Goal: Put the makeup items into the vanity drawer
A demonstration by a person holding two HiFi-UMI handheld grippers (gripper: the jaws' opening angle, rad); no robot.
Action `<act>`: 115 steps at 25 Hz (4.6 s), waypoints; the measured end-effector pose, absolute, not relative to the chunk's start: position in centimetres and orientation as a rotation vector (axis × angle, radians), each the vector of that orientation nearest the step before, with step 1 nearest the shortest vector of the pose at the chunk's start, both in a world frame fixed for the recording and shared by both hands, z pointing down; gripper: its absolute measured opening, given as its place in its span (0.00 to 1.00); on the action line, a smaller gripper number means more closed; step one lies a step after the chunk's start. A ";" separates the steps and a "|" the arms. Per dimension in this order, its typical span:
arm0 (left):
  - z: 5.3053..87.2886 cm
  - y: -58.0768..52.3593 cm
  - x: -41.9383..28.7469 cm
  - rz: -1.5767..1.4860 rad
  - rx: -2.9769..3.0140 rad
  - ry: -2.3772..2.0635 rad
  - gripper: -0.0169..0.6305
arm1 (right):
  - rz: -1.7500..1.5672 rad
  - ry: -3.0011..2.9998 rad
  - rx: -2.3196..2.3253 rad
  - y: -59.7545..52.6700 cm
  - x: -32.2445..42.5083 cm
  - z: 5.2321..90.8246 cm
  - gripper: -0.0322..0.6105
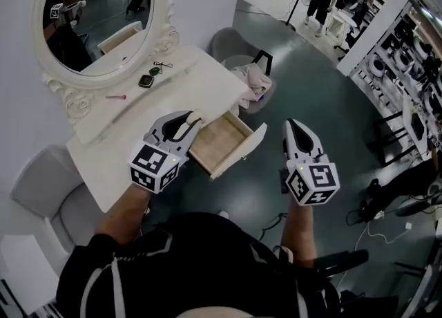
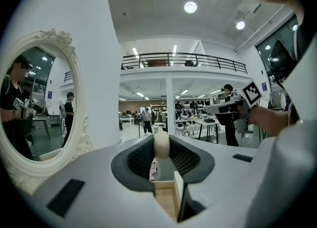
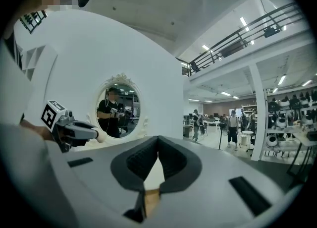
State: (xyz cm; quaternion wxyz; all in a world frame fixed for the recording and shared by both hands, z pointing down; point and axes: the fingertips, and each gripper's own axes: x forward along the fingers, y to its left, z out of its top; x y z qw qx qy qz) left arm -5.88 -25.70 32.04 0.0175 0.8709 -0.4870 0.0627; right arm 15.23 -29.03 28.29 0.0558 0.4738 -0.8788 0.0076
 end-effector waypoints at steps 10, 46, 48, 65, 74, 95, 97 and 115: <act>33.1 -32.4 1.0 0.299 2.672 -1.549 0.17 | 0.033 -2.731 1.366 -33.6 21.7 28.4 0.06; 63.0 -47.3 6.2 0.718 2.569 -0.876 0.17 | 0.363 -2.282 1.659 -39.9 20.8 41.6 0.06; 65.1 -47.3 6.9 0.759 2.564 -0.864 0.17 | 0.382 -2.250 1.678 -39.5 21.2 42.3 0.06; 78.9 -46.9 10.1 0.927 2.375 -0.823 0.18 | 0.489 -2.008 1.768 -34.0 25.1 46.4 0.06; 82.6 -47.4 10.9 1.067 2.378 -0.828 0.18 | 0.527 -1.934 1.817 -31.9 27.0 47.4 0.06; 83.7 -47.1 12.2 1.148 2.476 -0.744 0.23 | 0.541 -1.895 1.886 -28.1 29.1 46.6 0.06; 83.2 -46.9 12.5 1.118 2.480 -0.727 0.25 | 0.546 -1.901 1.886 -27.9 29.4 46.6 0.06; 72.8 -45.0 12.5 0.983 2.536 -0.808 0.27 | 0.464 -2.103 1.859 -27.5 31.3 42.8 0.06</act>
